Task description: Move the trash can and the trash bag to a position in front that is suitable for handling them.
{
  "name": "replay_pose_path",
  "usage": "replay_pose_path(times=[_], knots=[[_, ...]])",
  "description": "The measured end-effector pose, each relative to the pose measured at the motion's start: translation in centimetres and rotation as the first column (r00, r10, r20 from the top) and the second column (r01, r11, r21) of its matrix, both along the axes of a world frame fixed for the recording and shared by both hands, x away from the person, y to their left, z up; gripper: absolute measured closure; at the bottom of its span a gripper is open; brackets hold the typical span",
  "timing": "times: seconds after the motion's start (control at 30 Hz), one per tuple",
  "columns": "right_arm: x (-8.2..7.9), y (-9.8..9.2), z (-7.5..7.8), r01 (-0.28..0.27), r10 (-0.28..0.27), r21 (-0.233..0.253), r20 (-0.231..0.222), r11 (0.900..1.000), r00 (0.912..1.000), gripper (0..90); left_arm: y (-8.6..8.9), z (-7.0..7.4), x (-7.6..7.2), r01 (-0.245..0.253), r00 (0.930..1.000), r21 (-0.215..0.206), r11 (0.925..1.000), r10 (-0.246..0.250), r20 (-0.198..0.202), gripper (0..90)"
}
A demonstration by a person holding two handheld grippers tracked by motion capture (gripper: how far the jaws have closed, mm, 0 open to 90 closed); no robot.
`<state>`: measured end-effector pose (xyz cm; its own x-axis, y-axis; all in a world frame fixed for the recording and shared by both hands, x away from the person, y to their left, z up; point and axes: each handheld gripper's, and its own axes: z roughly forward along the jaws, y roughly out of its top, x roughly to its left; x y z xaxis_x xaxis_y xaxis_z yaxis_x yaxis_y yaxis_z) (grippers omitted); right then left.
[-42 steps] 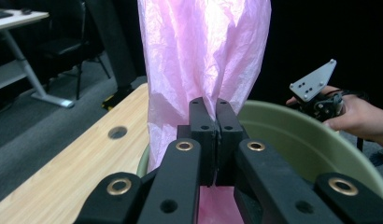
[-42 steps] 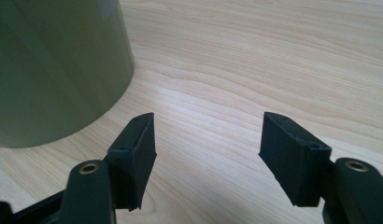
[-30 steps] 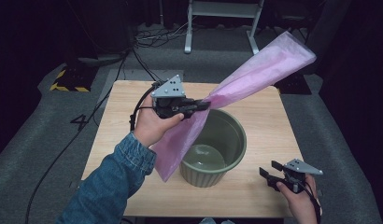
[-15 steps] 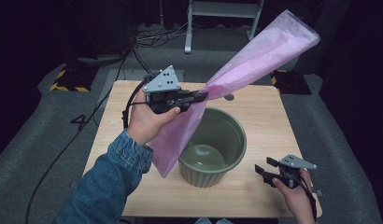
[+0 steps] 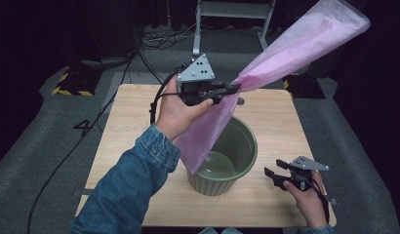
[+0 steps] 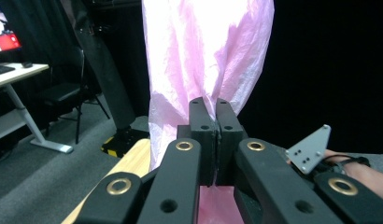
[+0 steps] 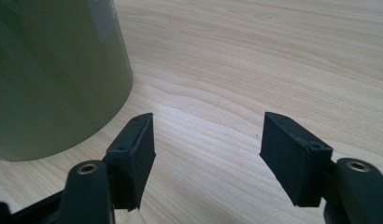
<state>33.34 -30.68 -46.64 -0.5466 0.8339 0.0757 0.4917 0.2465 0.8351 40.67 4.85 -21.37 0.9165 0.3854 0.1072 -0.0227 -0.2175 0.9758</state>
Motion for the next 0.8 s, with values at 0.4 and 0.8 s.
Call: replay_pose_path(times=[0.4,0.8], knots=[[-0.3,-0.3,-0.2,0.006,-0.006,0.006,-0.011,1.0,0.9999,35.6,-2.5,-2.2,1.4,0.037,0.9993,-0.017,0.9992,-0.037,-0.007,88.4],[-0.6,-0.3,0.2,0.01,-0.01,0.002,0.003,1.0,0.9999,35.5,-1.8,-5.8,0.8,0.052,0.9963,0.023,0.9984,-0.05,-0.07,88.4]])
